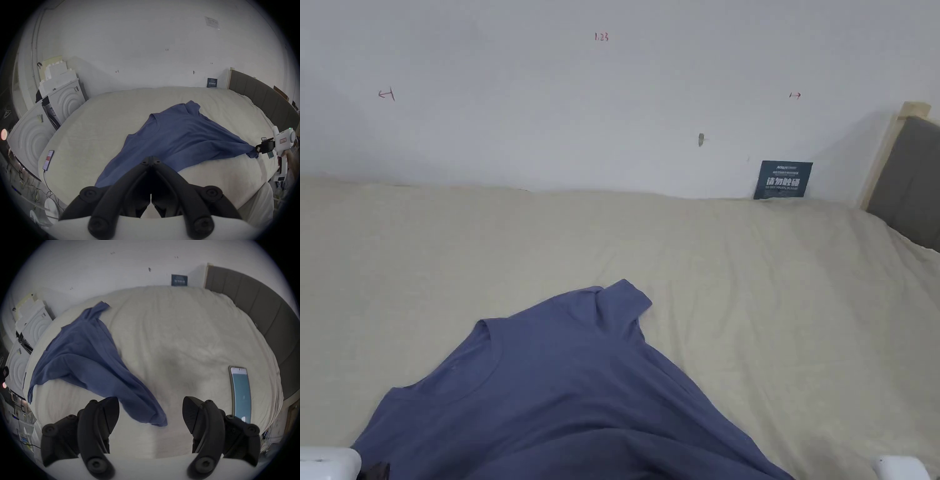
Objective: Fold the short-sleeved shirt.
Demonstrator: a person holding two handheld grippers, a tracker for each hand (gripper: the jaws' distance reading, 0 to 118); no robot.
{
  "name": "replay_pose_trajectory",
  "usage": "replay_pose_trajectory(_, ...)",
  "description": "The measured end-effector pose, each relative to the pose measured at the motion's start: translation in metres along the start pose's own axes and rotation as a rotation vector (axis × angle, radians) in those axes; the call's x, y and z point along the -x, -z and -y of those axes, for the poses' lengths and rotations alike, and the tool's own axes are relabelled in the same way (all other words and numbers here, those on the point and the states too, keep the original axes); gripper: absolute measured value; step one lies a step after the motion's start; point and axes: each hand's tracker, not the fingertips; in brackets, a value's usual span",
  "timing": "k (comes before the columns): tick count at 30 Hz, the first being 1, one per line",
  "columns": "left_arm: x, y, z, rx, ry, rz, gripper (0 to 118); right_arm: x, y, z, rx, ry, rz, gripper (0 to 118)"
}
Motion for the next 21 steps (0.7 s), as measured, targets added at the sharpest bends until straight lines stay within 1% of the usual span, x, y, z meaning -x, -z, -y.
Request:
replay_pose_trajectory(4,-0.006,0.013,0.002,0.025,-0.012,0.027,0,-0.007,0.019,0.004,0.030,0.021,-0.025,90)
replay_pose_trajectory(7,-0.010,0.021,0.003,0.044,0.010,0.027,0,-0.003,0.032,0.012,0.077,-0.014,-0.006,90)
replay_pose_trajectory(9,-0.011,0.024,0.003,0.055,0.013,0.031,0,0.000,0.038,0.017,0.070,-0.020,0.009,87)
replay_pose_trajectory(10,-0.012,0.025,0.003,0.057,0.014,0.031,0,-0.001,0.039,0.020,0.066,-0.012,0.001,83)
replay_pose_trajectory(11,-0.012,0.026,0.002,0.063,0.014,0.034,0,-0.002,0.039,0.020,0.065,0.017,-0.005,76)
replay_pose_trajectory(12,-0.012,0.026,0.002,0.064,0.015,0.040,0,-0.002,0.037,0.019,0.054,0.029,0.007,69)
replay_pose_trajectory(13,-0.012,0.028,0.003,0.064,0.017,0.043,0,-0.002,0.034,0.019,0.046,0.030,-0.004,53)
replay_pose_trajectory(14,-0.013,0.030,0.002,0.068,0.020,0.042,0,-0.004,0.030,0.020,0.038,0.028,-0.012,30)
replay_pose_trajectory(15,-0.013,0.031,0.003,0.069,0.020,0.040,0,-0.002,0.029,0.020,0.025,0.027,-0.019,22)
replay_pose_trajectory(16,-0.014,0.034,0.002,0.072,0.021,0.041,0,0.001,0.028,0.020,0.016,0.030,-0.026,20)
replay_pose_trajectory(18,-0.016,0.034,0.002,0.076,0.022,0.049,0,0.008,0.027,0.021,0.020,-0.013,-0.003,18)
replay_pose_trajectory(20,-0.018,0.036,-0.001,0.070,0.027,0.062,0,0.013,0.024,0.022,0.014,-0.055,0.001,17)
replay_pose_trajectory(21,-0.019,0.037,-0.003,0.067,0.035,0.073,0,0.015,0.022,0.022,0.006,-0.062,0.005,17)
